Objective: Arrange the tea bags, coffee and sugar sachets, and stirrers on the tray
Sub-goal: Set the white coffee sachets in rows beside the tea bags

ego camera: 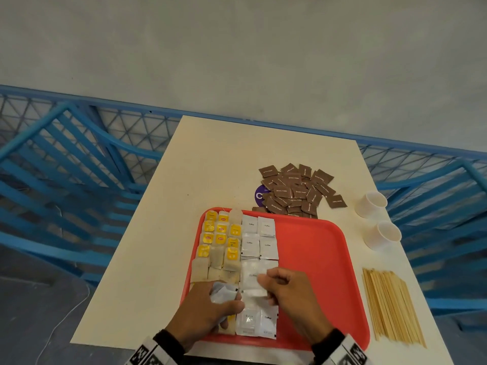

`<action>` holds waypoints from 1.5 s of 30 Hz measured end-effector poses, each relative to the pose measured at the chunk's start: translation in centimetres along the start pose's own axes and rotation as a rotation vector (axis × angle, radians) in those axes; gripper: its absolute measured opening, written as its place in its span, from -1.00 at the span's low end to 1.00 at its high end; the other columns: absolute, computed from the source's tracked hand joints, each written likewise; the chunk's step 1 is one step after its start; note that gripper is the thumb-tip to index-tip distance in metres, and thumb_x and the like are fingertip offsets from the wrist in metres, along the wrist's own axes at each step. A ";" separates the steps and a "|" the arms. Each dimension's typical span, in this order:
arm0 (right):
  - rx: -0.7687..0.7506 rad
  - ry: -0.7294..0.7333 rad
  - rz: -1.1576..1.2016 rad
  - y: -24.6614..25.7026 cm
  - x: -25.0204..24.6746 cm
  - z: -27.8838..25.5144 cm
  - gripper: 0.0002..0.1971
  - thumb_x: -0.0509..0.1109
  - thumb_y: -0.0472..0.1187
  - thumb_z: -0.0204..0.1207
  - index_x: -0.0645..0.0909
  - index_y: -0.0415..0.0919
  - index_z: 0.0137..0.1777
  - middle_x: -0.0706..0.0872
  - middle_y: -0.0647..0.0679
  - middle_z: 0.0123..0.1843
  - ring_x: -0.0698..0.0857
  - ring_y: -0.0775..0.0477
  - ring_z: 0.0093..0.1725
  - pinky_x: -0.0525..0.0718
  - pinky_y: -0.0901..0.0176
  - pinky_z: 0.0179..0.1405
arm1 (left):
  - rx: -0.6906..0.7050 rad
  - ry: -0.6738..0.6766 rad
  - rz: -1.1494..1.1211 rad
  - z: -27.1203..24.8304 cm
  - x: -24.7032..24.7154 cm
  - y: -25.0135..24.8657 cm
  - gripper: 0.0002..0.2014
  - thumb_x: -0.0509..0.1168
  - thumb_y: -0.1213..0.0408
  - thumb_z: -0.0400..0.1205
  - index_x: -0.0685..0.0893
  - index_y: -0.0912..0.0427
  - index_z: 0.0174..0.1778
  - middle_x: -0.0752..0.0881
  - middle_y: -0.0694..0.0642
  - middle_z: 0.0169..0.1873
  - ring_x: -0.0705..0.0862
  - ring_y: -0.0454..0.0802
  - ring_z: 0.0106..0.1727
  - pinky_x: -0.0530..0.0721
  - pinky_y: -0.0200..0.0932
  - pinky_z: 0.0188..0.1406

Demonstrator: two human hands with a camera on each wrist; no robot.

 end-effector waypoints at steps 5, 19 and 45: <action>0.044 -0.095 -0.196 -0.8 -1.4 4.7 -0.88 0.52 -0.36 0.53 0.73 -0.40 -0.21 0.64 -0.09 -0.44 0.58 0.07 -0.50 0.58 0.32 -0.48 | -0.044 -0.097 -0.058 -0.4 -2.2 1.9 -0.73 0.66 0.14 0.33 0.84 0.18 -0.17 0.80 0.32 -0.37 0.73 0.18 -0.39 0.66 -0.08 -0.41; -0.084 -0.212 -0.583 -0.5 -0.3 6.3 -0.86 0.44 -0.22 0.49 0.73 -0.19 -0.29 0.81 0.08 -0.27 0.77 0.13 -0.23 0.74 0.23 -0.23 | -0.101 -0.165 -0.166 -0.9 -3.9 2.4 -0.77 0.54 0.26 0.53 0.78 0.18 0.08 0.76 0.19 -0.42 0.62 0.01 -0.48 0.57 -0.13 -0.50; -0.340 -0.028 -0.165 8.4 -1.2 -2.7 -0.90 0.55 -0.23 0.53 0.74 -0.23 -0.19 0.69 0.02 -0.42 0.60 0.10 -0.42 0.55 0.27 -0.39 | 0.025 0.148 -0.481 0.2 3.5 -5.7 -0.44 0.51 -0.01 0.52 0.65 0.33 0.28 0.65 0.23 -0.28 0.58 0.03 -0.45 0.47 -0.26 -0.68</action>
Point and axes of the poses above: each hand's wrist, its own z-axis towards the middle knuckle, its own x-axis out of the palm, y = z × x, the point moved 9 cm from there along z, towards the middle knuckle
